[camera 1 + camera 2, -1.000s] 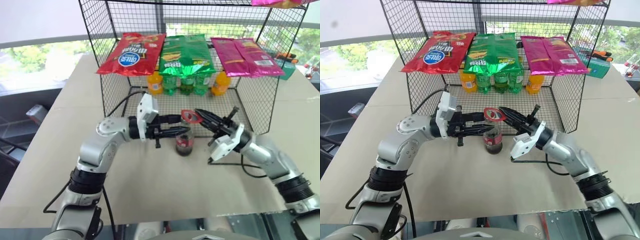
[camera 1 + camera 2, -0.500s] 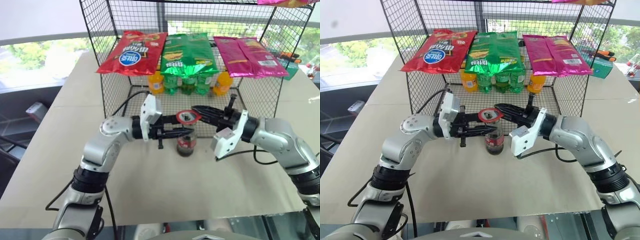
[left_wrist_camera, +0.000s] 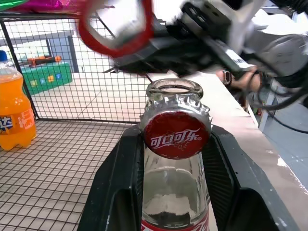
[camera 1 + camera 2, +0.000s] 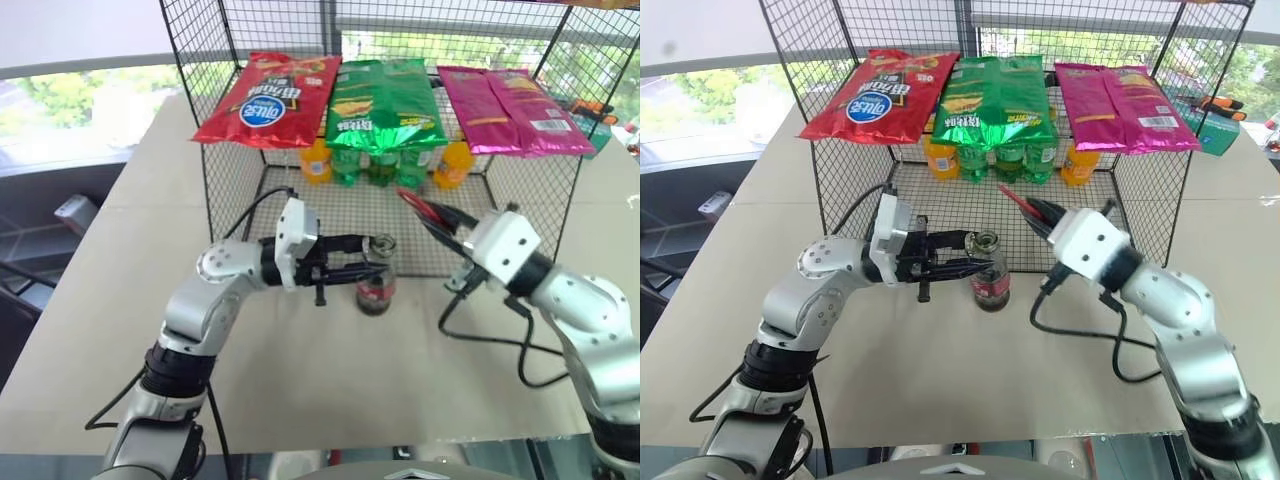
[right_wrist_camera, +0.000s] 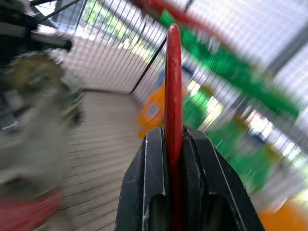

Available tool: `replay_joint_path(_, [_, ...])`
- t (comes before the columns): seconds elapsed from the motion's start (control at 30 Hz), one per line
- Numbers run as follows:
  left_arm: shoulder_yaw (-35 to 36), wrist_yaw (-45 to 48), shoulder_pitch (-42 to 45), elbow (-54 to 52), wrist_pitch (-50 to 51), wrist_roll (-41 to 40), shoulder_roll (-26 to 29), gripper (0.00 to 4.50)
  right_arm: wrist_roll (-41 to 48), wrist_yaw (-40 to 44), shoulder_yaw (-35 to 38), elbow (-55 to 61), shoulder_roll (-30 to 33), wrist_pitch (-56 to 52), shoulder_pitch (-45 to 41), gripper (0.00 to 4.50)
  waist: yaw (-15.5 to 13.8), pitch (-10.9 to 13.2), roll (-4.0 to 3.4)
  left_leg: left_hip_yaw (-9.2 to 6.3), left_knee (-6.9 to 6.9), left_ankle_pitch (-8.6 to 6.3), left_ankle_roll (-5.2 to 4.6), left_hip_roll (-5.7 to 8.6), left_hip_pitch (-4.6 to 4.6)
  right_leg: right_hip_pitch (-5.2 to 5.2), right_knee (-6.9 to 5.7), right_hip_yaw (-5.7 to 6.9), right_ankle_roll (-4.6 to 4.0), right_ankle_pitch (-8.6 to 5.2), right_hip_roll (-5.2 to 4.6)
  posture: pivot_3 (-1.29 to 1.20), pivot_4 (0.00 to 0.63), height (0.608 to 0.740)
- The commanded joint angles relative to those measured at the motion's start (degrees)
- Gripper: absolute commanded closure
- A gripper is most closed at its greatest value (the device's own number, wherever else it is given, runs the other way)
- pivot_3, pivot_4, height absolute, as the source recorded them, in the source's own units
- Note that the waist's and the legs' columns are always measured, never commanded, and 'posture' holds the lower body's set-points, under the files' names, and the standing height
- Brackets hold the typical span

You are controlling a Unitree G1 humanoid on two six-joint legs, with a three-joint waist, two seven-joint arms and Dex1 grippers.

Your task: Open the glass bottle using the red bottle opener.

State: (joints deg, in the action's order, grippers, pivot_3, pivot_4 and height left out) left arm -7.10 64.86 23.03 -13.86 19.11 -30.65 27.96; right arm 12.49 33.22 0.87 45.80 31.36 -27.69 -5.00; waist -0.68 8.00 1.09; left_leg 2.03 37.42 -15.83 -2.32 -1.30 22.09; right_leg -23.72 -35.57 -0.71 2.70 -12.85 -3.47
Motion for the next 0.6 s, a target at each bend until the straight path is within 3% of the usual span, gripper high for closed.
replay_joint_path(0.03, [-1.16, 0.55, -2.44, 1.08, 0.61, 1.45, 1.65, 3.32, 9.25, -1.31, 3.93, 7.12, 0.08, -13.95, 8.50, 4.50, -0.04, 0.01, 0.02, -0.02, 0.00, 0.00, 0.00, 0.00, -0.01, 0.03, 0.00, 0.02, 0.00, 0.00, 0.01, 0.00, 0.150, 0.740])
replay_joint_path(0.23, [-0.32, -0.31, -3.92, -0.80, 0.47, 0.52, 2.27, 3.32, 13.85, -5.92, 2.73, 3.10, -2.60, -26.20, 19.02, 4.50, 0.51, 0.04, -0.01, 0.05, 0.04, 0.00, 0.00, -0.01, -0.05, 0.03, 0.03, -0.10, 0.02, -0.01, 0.08, 0.00, 0.150, 0.740])
replay_joint_path(0.4, [-0.12, -1.27, -3.96, -2.08, 1.24, 0.03, 2.56, 3.32, 15.05, -8.01, 3.84, 0.03, -3.80, -28.94, 18.36, 2.44, 0.62, 0.05, -0.01, 0.06, 0.08, 0.01, 0.01, -0.01, -0.06, 0.04, 0.02, -0.13, 0.19, -0.11, 0.15, 0.00, 0.150, 0.740])
replay_joint_path(0.53, [0.12, -2.02, -3.23, -2.95, 2.65, -0.86, 2.66, 3.32, 14.71, -8.12, 4.59, -0.21, -1.86, -27.79, 16.00, 0.38, 0.84, 0.07, 0.02, 0.05, 0.08, 0.01, 0.01, -0.03, -0.04, 0.03, 0.03, -0.21, 0.18, -0.11, 0.27, 0.00, 0.150, 0.740])
replay_joint_path(0.57, [0.01, -2.12, -3.00, -3.04, 2.79, -0.78, 2.70, 3.32, 14.51, -8.07, 4.64, -0.27, -1.44, -26.96, 15.53, 0.08, 0.93, 0.08, 0.01, 0.05, 0.09, 0.01, 0.01, -0.03, -0.05, 0.04, 0.03, -0.23, 0.19, -0.11, 0.27, 0.00, 0.150, 0.740])
replay_joint_path(0.6, [-0.11, -2.25, -2.79, -3.08, 2.66, -0.50, 2.69, 3.32, 13.95, -7.68, 4.36, -0.27, -0.70, -25.53, 15.29, 0.08, 0.93, 0.08, 0.02, 0.09, 0.14, 0.01, 0.01, -0.02, -0.04, 0.04, 0.02, -0.26, 0.21, -0.11, 0.27, 0.00, 0.150, 0.740])
